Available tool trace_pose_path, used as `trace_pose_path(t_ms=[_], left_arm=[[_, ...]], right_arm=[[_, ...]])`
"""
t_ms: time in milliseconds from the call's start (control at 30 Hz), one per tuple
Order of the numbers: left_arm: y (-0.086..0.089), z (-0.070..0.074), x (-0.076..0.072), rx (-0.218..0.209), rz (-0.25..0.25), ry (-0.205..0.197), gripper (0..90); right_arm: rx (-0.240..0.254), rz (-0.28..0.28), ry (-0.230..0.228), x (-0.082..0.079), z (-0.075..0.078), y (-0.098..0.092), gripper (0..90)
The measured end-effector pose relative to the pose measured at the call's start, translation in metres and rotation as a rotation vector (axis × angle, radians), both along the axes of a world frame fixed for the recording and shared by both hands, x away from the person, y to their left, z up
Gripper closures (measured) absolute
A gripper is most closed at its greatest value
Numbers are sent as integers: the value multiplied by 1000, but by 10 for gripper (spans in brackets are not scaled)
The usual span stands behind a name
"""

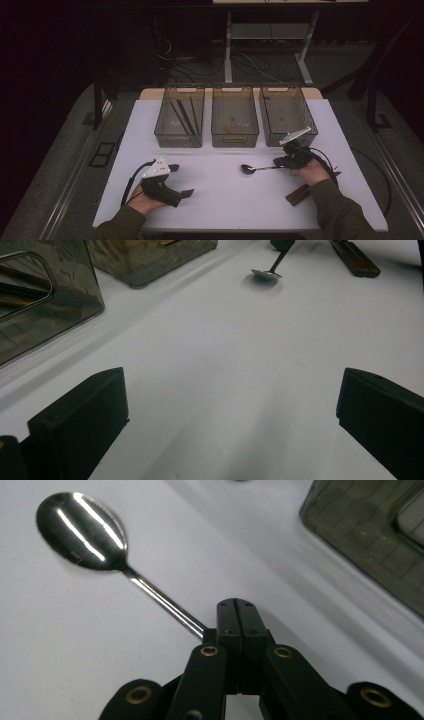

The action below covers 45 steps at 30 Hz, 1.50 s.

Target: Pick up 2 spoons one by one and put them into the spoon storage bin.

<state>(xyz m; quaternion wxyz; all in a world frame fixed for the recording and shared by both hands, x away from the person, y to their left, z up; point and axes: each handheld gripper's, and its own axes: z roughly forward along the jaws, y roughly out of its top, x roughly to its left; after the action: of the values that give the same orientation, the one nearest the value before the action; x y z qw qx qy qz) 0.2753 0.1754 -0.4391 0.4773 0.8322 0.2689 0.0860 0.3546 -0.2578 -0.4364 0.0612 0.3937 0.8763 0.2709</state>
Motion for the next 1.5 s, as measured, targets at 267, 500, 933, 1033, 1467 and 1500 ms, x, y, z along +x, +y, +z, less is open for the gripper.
trace_pose_path(t_ms=[267, 500, 933, 1033, 1467, 1500], left_arm=[[0, 0, 0, 0, -2, -1, 0], [0, 0, 0, 1, -4, -2, 0], [0, 0, 0, -1, -5, -2, 0], [0, 0, 0, -1, -4, -2, 0], [-1, 0, 0, -1, -8, -2, 0], [-1, 0, 0, -1, -8, -2, 0]], right_arm=[[-3, 27, 13, -11, 1, -1, 897], [0, 43, 28, -21, 1, -2, 897], [1, 108, 36, -43, 2, 1, 897], [31, 101, 19, -42, 6, -1, 896], [153, 81, -47, -39, 11, 1, 583], [156, 84, -56, -39, 11, 2, 555]])
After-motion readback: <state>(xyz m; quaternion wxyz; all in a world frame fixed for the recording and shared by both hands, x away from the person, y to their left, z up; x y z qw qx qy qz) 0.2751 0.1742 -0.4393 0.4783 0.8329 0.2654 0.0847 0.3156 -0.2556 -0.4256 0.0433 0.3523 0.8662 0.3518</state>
